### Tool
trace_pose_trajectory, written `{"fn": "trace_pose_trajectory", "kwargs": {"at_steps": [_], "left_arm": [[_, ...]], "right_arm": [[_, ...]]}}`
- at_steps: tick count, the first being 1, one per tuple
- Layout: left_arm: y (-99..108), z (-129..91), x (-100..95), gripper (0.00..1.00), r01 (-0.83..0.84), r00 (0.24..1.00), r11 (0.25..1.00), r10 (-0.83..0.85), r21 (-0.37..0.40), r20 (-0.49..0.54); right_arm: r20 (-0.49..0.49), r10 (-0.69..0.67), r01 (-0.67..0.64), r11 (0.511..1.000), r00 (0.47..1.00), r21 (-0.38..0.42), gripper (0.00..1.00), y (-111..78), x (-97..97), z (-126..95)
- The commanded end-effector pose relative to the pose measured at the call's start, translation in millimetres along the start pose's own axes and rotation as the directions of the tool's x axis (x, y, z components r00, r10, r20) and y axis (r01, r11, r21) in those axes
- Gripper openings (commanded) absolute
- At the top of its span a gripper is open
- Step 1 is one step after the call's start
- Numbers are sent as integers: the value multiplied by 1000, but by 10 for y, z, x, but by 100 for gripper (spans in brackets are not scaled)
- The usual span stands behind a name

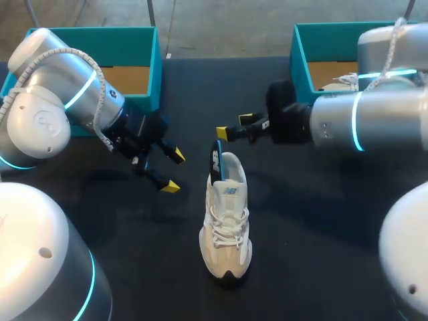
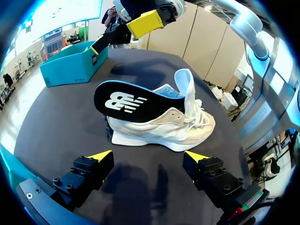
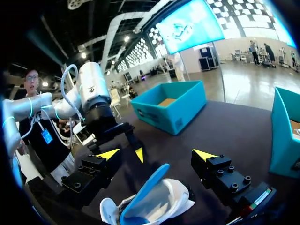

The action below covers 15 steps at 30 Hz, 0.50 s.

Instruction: Take the shoe out of the shoebox, open the shoe tongue, remove and reinsert the insole, then place the shoe into the shoebox

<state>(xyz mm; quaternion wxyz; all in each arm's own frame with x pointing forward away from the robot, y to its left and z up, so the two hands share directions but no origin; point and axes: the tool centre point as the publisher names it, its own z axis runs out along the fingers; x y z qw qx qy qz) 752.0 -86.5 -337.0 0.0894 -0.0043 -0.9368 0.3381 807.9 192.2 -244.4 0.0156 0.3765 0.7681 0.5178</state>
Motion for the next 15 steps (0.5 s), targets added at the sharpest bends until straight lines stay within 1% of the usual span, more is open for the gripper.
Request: {"fn": "trace_pose_trajectory", "kwargs": {"at_steps": [1, 5, 7, 9, 10, 11, 12, 14, 15], "left_arm": [[-1, 2, 1, 100, 0, 1000, 1000, 0, -2, 1], [-1, 2, 1, 100, 0, 1000, 1000, 0, -2, 1], [-1, 2, 1, 100, 0, 1000, 1000, 0, -2, 1], [-1, 2, 1, 100, 0, 1000, 1000, 0, -2, 1], [-1, 2, 1, 100, 0, 1000, 1000, 0, -2, 1], [-1, 2, 1, 100, 0, 1000, 1000, 0, -2, 1], [-1, 2, 1, 100, 0, 1000, 1000, 0, -2, 1], [-1, 2, 1, 100, 0, 1000, 1000, 0, -2, 1], [-1, 2, 1, 100, 0, 1000, 1000, 0, -2, 1]], "right_arm": [[14, 16, -15, 69, 1000, 998, 100, -22, -1, -68], [-15, 77, 7, 94, 997, 996, 100, -98, -21, -52], [-29, 100, 19, 96, 995, 995, 100, -148, -15, -23], [-45, 125, 30, 118, 991, 993, 100, -190, -4, -3], [-59, 140, 39, 144, 988, 989, 100, -211, -8, 5], [-66, 154, 42, 156, 986, 987, 100, -225, -16, 10], [-67, 158, 42, 159, 985, 986, 100, -232, -23, 15], [-44, 166, 19, 147, 985, 989, 95, -235, -40, 21], [-40, 170, 14, 152, 985, 988, 92, -238, -45, 22]]}}
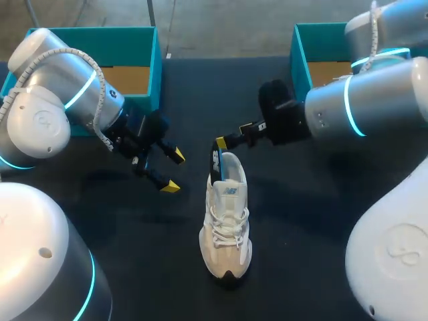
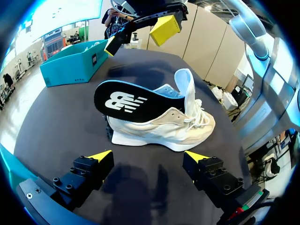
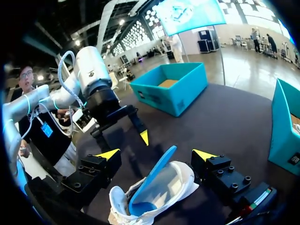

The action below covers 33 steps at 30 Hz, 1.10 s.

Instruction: Take the shoe out of the shoebox, open the shoe tongue, remove and reinsert the insole, then place the shoe into the shoebox

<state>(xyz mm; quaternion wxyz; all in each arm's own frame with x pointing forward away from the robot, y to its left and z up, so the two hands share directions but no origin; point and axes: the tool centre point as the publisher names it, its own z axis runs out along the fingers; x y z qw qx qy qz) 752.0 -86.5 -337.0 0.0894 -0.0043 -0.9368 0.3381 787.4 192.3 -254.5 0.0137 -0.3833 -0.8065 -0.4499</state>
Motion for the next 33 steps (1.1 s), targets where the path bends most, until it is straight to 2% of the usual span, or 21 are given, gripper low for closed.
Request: {"fn": "trace_pose_trajectory", "kwargs": {"at_steps": [1, 3, 15, 16, 17, 18, 19, 20, 23, 25, 30, 33], "left_arm": [[-2, 3, 1, 100, 0, 1000, 1000, 0, -2, 1], [-2, 3, 1, 100, 0, 1000, 1000, 0, -2, 1], [-2, 3, 1, 100, 0, 1000, 1000, 0, -2, 1], [-2, 3, 1, 100, 0, 1000, 1000, 0, -2, 1], [-2, 3, 1, 100, 0, 1000, 1000, 0, -2, 1], [-2, 3, 1, 100, 0, 1000, 1000, 0, -2, 1], [-2, 3, 1, 100, 0, 1000, 1000, 0, -2, 1], [-2, 3, 1, 100, 0, 1000, 1000, 0, -2, 1], [-2, 3, 1, 100, 0, 1000, 1000, 0, -2, 1], [-2, 3, 1, 100, 0, 1000, 1000, 0, -2, 1], [-2, 3, 1, 100, 0, 1000, 1000, 0, -2, 1], [-2, 3, 1, 100, 0, 1000, 1000, 0, -2, 1]], "right_arm": [[-59, 168, 1, 328, 984, 945, 89, -40, -164, 69], [-9, 167, -51, 348, 986, 936, 100, -59, -168, 51], [-9, 167, -51, 348, 986, 936, 100, -59, -168, 51], [47, 183, -104, 319, 982, 942, 100, -80, -185, 74], [74, 193, -133, 311, 978, 941, 100, -100, -188, 93], [131, 215, -189, 275, 968, 943, 100, -133, -210, 112], [155, 216, -211, 269, 964, 940, 100, -160, -235, 130], [151, 251, -221, 282, 956, 934, 100, -179, -264, 136], [223, 295, -303, 263, 929, 916, 100, -236, -381, 136], [244, 324, -336, 272, 914, 902, 100, -256, -452, 112], [244, 370, -362, 295, 896, 884, 100, -276, -545, 57], [265, 408, -390, 263, 874, 882, 100, -291, -586, 1]]}}
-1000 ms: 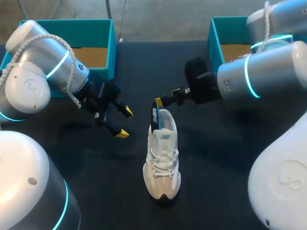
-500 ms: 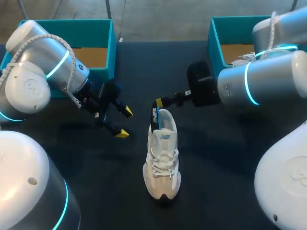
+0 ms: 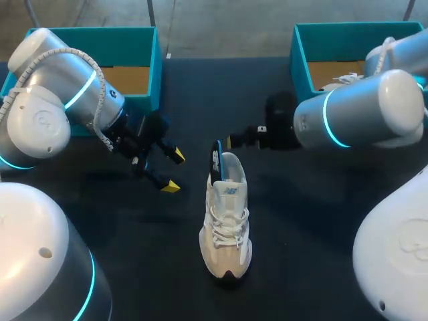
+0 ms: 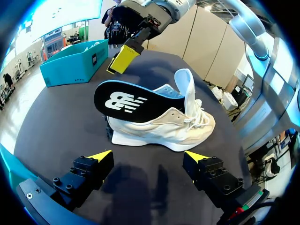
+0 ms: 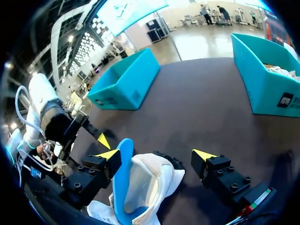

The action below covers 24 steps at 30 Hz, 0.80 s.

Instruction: Take the shoe out of the shoebox, open the shoe tongue, remove and reinsert the insole, then place the shoe into the shoebox

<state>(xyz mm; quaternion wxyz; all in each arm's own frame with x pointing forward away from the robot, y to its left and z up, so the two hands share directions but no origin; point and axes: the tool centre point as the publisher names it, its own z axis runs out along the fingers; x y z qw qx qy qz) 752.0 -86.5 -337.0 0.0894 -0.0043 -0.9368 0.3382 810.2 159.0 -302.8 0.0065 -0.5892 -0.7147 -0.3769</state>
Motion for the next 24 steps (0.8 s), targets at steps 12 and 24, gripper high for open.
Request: {"fn": "trace_pose_trajectory", "kwargs": {"at_steps": [12, 24], "left_arm": [[-1, 2, 1, 100, 0, 1000, 1000, 0, -2, 1], [-1, 2, 1, 100, 0, 1000, 1000, 0, -2, 1]], "right_arm": [[135, 46, -142, 204, 990, 969, 100, -26, -79, -309], [189, 61, -186, -46, 980, 981, 100, -149, -103, -360]]}}
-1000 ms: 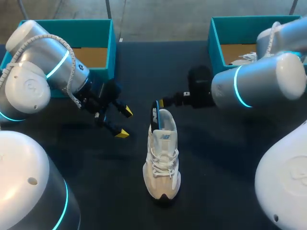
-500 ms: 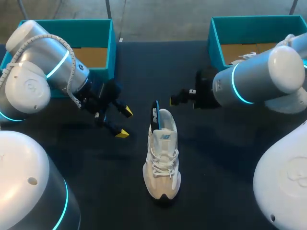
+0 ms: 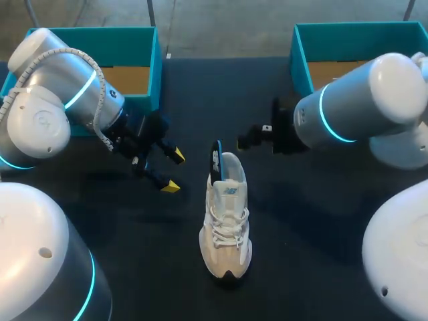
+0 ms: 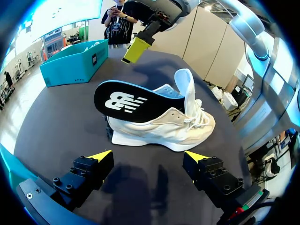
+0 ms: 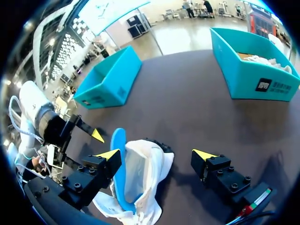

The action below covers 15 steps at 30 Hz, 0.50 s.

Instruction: Take the shoe out of the shoebox, open the shoe tongue, remove and reinsert the insole, then place the shoe into the shoebox

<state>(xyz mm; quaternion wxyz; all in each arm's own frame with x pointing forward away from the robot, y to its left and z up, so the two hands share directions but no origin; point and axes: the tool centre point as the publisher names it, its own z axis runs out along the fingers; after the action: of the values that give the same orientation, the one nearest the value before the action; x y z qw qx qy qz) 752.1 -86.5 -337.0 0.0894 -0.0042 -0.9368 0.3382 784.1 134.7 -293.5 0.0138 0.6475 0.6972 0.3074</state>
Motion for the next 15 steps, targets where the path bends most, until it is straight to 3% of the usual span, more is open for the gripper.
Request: {"fn": "trace_pose_trajectory", "kwargs": {"at_steps": [1, 6, 10, 15], "left_arm": [[-2, 3, 1, 100, 0, 1000, 1000, 0, -2, 1], [-2, 3, 1, 100, 0, 1000, 1000, 0, -2, 1], [-2, 3, 1, 100, 0, 1000, 1000, 0, -2, 1], [-2, 3, 1, 100, 0, 1000, 1000, 0, -2, 1]], "right_arm": [[41, -29, -41, 15, 999, 999, 100, 29, -27, -48], [47, -32, -47, -19, 998, 999, 100, 67, -50, -88], [-20, -6, 20, -25, 1000, 1000, 100, 110, -55, -105], [-62, -14, 61, -102, 998, 993, 100, 177, -18, -118]]}}
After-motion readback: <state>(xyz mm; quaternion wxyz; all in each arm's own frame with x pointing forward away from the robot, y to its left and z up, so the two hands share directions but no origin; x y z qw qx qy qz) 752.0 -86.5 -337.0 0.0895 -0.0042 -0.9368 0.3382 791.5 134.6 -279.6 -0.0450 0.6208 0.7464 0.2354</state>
